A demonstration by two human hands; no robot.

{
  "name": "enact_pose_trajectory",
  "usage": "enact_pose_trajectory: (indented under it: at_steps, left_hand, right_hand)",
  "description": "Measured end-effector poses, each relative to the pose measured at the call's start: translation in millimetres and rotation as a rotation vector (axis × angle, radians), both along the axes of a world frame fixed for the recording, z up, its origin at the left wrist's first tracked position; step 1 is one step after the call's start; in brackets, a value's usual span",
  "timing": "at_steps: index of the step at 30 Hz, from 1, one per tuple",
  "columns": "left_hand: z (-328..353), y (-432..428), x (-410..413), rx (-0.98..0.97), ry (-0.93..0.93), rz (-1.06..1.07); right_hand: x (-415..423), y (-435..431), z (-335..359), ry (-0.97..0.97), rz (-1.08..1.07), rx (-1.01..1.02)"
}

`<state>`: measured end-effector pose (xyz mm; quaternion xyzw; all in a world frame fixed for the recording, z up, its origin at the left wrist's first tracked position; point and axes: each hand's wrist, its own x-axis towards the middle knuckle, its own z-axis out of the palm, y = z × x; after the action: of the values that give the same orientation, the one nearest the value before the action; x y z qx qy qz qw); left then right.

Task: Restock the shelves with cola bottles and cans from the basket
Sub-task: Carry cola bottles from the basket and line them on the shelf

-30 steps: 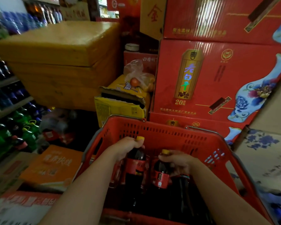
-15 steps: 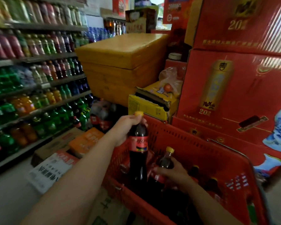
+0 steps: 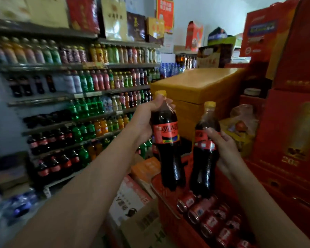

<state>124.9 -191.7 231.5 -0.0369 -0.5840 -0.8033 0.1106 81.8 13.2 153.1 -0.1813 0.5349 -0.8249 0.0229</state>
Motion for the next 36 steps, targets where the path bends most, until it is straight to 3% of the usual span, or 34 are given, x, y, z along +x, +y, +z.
enact_pose_trajectory:
  at_steps: [6,19,36]
  left_hand:
    - [18.3,-71.9,70.0,-0.064,0.019,0.168]
    - [-14.4,-233.9,248.8,-0.083,0.004,0.701]
    - [-37.9,-303.4,339.6,-0.080,-0.002,0.809]
  right_hand:
    - [31.6,-99.3,34.0,0.055,0.290,-0.033]
    - [155.0,-293.7,25.6,0.004,0.769,0.021]
    - [229.1,-388.7,17.7,0.046,0.981,0.022]
